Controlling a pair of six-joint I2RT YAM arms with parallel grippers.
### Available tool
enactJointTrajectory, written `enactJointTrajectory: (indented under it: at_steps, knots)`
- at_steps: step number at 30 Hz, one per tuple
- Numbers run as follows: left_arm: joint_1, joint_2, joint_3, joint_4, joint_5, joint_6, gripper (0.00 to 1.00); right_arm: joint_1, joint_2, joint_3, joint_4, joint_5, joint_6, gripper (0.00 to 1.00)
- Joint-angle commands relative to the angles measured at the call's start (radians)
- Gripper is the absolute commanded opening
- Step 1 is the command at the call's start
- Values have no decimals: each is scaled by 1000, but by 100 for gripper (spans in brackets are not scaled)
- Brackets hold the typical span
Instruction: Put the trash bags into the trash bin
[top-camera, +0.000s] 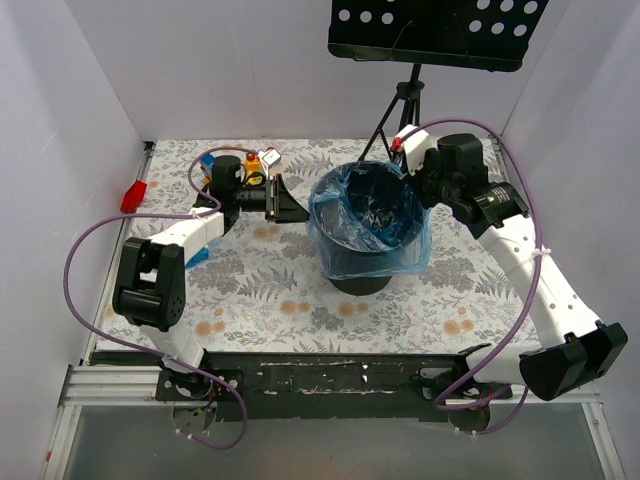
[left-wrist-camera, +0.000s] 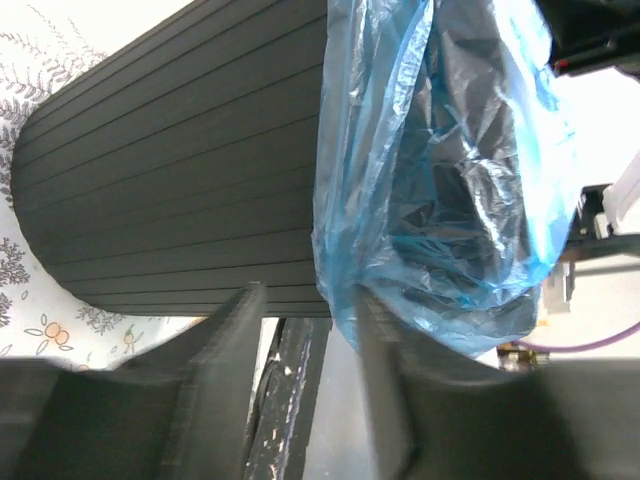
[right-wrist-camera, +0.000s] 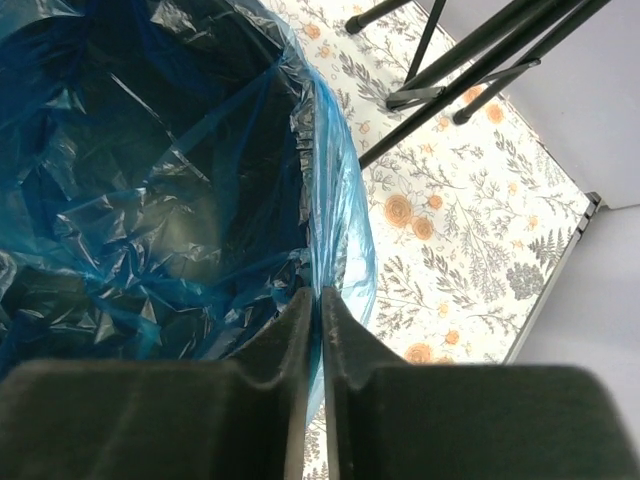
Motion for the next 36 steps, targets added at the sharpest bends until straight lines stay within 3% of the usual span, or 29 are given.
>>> enactJointTrajectory:
  at_steps: [1, 3, 4, 9, 13, 17, 23, 24, 27, 29, 33, 36]
  knots:
    - [-19, 44, 55, 56, 65, -22, 24, 4, 6, 38, 29, 53, 26, 3]
    - [-19, 52, 59, 53, 65, -25, 4, -15, -6, 38, 45, 70, 40, 1]
    - [-21, 49, 56, 46, 54, -21, 0, -40, -12, 41, 43, 42, 50, 1]
    - [-21, 42, 79, -49, 20, 57, 0, -222, -38, -2, 48, -233, 153, 1]
    - [-22, 50, 84, -92, 20, 117, 0, -315, -58, -115, 92, -360, 182, 1]
    - [-38, 64, 82, -125, 8, 185, 0, -319, -64, -226, 176, -494, 222, 1]
    - [-58, 76, 88, -217, -62, 280, 0, -319, -81, -422, 269, -491, 218, 1]
    - [-58, 78, 93, -220, -64, 284, 0, -319, -96, -443, 287, -489, 224, 5]
    - [-56, 79, 122, -265, -92, 317, 0, -319, -121, -461, 315, -457, 264, 30]
    - [-58, 81, 150, -324, -136, 366, 1, -319, -123, -433, 283, -425, 264, 34]
    - [-26, 53, 183, -413, -210, 418, 45, -321, -129, -330, 182, -324, 259, 54]
    - [-1, 7, 206, -514, -280, 502, 60, -321, -135, -260, 105, -214, 274, 60]
